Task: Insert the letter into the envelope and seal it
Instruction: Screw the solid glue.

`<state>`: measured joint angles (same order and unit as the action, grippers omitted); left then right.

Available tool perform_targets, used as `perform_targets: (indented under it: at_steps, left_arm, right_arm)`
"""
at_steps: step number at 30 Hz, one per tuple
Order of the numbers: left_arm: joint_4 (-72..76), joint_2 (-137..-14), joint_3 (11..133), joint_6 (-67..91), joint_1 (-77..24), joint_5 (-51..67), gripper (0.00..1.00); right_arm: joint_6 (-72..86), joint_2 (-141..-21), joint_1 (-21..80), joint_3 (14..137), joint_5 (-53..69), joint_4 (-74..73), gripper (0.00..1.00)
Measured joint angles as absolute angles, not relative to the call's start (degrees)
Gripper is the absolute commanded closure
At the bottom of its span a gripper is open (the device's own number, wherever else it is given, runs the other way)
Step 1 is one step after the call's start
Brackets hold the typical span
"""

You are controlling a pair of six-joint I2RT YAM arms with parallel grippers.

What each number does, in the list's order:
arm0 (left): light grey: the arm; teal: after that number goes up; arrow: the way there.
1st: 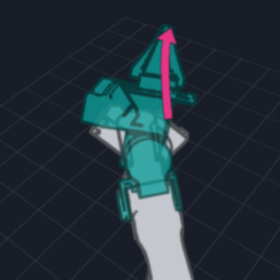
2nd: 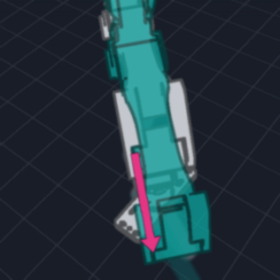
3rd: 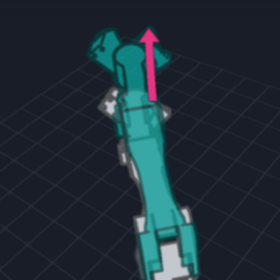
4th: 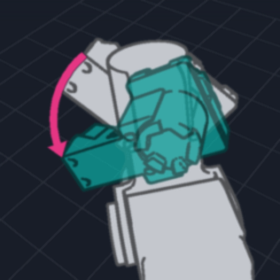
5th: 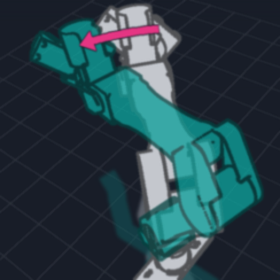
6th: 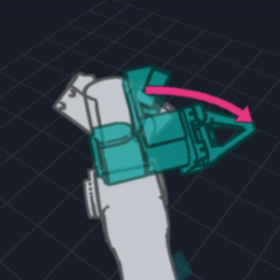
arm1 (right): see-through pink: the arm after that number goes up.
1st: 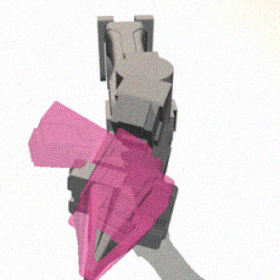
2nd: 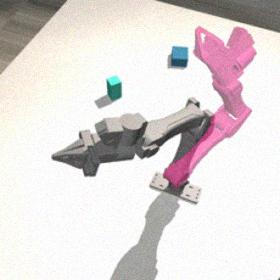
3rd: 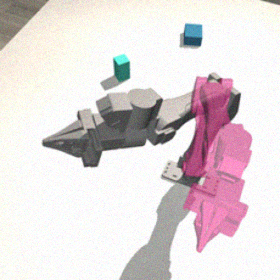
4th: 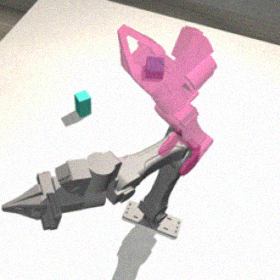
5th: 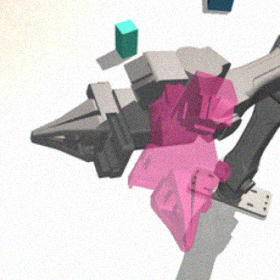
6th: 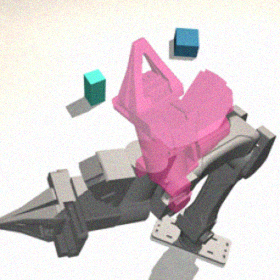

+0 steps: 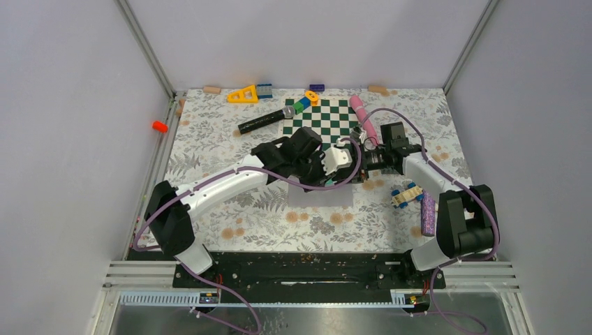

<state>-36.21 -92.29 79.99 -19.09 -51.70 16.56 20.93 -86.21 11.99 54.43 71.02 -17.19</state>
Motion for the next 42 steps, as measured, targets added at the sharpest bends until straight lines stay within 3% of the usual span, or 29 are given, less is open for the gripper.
perform_targets:
  at_steps: [7, 10, 15, 20, 26, 31, 37, 42]
  left_arm:
    - [-36.1, -92.3, 80.0, -19.1, -51.7, 15.6, 1.0]
    - [-35.9, -92.3, 80.0, -19.2, -51.7, 15.6, 1.0]
    - [-36.0, -92.3, 80.0, -19.7, -51.5, 16.4, 1.0]
    - [-37.0, -92.3, 80.0, -21.2, -50.8, 20.9, 1.0]
    - [-39.7, -92.3, 80.7, -23.3, -50.6, 29.3, 1.0]
    - [-45.1, -93.2, 81.8, -25.2, -50.9, 38.1, 1.0]
    - [-46.7, -94.1, 81.8, -24.8, -50.9, 39.5, 1.0]
    - [-42.0, -93.9, 80.9, -21.4, -50.5, 33.8, 1.0]
  right_arm:
    - [22.9, -87.7, 12.0, 54.4, 71.5, -16.2, 0.62]
    - [23.0, -87.7, 11.9, 54.4, 71.4, -16.0, 0.7]
    - [21.9, -87.9, 11.8, 54.4, 71.5, -16.1, 0.71]
    - [14.5, -87.6, 11.8, 54.5, 73.2, -19.5, 0.69]
    - [-6.1, -83.0, 12.5, 56.0, 72.7, -31.9, 0.65]
    - [-18.8, -76.4, 14.4, 56.6, 70.3, -36.2, 0.48]
    - [-18.9, -74.3, 14.9, 57.0, 68.1, -36.7, 0.42]
    - [-10.7, -79.5, 14.2, 57.7, 67.9, -36.5, 0.44]
